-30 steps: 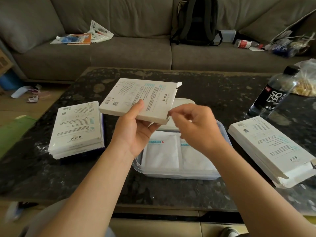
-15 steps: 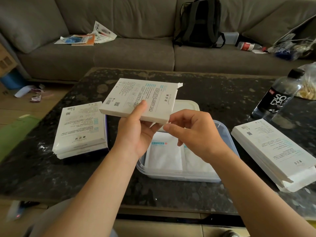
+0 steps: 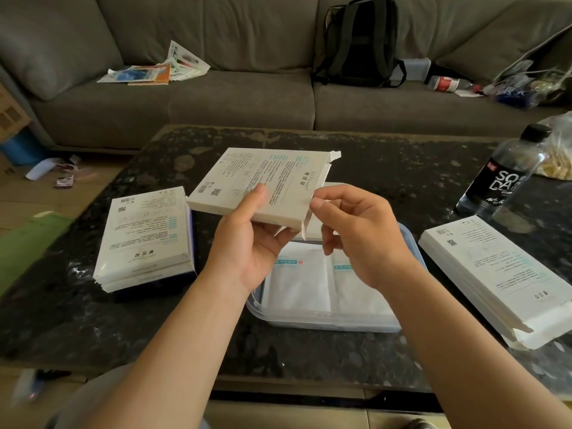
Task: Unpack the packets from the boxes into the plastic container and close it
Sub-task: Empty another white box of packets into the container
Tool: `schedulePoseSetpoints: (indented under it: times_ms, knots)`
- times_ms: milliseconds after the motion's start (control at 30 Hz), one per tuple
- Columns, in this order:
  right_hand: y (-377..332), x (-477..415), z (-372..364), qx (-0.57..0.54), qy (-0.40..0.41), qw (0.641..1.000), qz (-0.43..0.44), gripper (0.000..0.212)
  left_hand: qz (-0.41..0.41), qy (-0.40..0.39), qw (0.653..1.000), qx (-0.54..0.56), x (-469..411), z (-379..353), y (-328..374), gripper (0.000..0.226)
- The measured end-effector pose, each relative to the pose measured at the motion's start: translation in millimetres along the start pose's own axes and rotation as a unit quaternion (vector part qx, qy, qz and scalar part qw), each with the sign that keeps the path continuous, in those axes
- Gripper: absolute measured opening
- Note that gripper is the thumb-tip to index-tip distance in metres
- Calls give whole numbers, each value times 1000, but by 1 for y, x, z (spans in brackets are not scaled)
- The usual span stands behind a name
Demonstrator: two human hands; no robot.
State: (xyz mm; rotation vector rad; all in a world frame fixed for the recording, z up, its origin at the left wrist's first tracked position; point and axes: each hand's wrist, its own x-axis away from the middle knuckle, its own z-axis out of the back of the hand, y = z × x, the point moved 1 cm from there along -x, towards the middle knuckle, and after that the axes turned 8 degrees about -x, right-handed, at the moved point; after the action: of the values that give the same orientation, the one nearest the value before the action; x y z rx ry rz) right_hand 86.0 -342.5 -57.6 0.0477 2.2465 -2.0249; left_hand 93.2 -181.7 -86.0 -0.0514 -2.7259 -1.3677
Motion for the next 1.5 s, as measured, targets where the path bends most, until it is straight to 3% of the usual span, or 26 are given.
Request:
schedulePoseSetpoints:
  times_ms: [167, 433, 867, 1033, 1433, 1500]
  knots:
    - [-4, 0, 4, -50, -11, 998, -41, 17, 20, -30, 999, 14, 1, -1, 2, 56]
    - [-6, -2, 6, 4, 31, 998, -61, 10, 23, -78, 996, -34, 0, 0, -6, 48]
    - [-9, -9, 14, -78, -27, 980, -178, 34, 22, -89, 993, -73, 2, -1, -5, 58]
    - [-1, -11, 13, -140, -3, 974, -179, 31, 6, -113, 991, -75, 1, -4, -4, 63]
    - [-3, -13, 8, -148, -2, 973, -174, 23, 19, -98, 994, -48, 1, -1, -3, 61]
    - [-3, -12, 6, -163, -7, 971, -173, 34, 21, -87, 995, -40, 0, -1, -5, 62]
